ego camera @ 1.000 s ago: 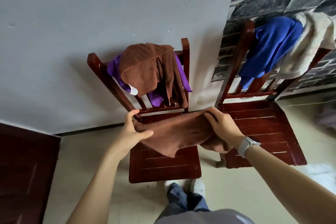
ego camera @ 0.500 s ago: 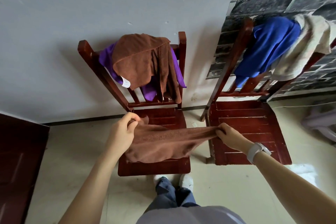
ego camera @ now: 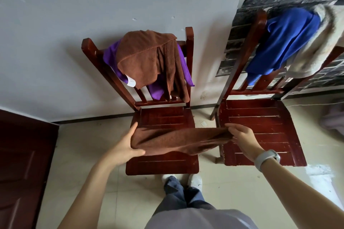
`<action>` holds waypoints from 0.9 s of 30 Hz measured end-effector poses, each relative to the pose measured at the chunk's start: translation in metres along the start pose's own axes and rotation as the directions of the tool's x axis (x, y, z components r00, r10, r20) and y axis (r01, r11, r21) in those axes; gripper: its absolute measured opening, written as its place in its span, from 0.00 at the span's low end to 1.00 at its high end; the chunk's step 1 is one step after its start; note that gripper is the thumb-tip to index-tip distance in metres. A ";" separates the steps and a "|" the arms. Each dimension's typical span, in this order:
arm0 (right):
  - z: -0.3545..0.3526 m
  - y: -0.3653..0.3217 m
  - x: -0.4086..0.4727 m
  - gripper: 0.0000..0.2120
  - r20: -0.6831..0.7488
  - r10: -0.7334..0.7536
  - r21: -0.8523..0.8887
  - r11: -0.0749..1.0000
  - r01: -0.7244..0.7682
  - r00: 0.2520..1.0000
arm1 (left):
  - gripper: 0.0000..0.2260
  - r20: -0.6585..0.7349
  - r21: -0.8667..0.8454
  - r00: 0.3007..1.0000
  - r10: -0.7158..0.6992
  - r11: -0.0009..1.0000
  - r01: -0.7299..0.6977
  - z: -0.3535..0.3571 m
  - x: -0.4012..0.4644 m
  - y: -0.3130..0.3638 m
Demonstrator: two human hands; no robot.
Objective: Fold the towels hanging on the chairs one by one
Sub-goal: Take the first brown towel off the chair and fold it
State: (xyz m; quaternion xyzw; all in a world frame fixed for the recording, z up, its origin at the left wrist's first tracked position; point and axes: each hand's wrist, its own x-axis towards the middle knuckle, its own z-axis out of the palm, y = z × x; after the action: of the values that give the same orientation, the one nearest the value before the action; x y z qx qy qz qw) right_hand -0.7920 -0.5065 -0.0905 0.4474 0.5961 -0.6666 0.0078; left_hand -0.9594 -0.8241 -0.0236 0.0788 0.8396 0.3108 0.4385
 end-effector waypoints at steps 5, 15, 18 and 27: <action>-0.011 -0.001 -0.010 0.11 -0.029 -0.100 -0.278 0.956 0.088 0.995 | 0.32 -0.164 0.276 0.981 0.102 0.960 -0.053 0.012 0.010 -0.030; -0.004 0.017 -0.044 0.10 0.058 -0.224 -0.605 0.768 0.213 0.973 | 0.08 -0.518 0.236 0.825 0.225 0.965 -0.115 0.037 -0.010 -0.059; 0.000 0.033 -0.055 0.14 0.118 -0.120 -0.657 0.735 0.168 0.986 | 0.06 -0.482 0.167 0.853 0.199 0.977 -0.133 0.039 -0.020 -0.072; 0.033 0.077 -0.109 0.03 0.202 -0.182 -0.808 0.524 0.269 0.962 | 0.06 -0.254 0.503 0.923 0.289 0.854 -0.129 0.026 -0.039 -0.137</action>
State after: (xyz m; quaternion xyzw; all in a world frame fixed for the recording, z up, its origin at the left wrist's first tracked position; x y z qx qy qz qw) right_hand -0.7044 -0.6121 -0.0885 0.2785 0.8908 -0.3223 0.1585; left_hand -0.8961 -0.9369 -0.0892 0.2248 0.9359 0.1493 0.2263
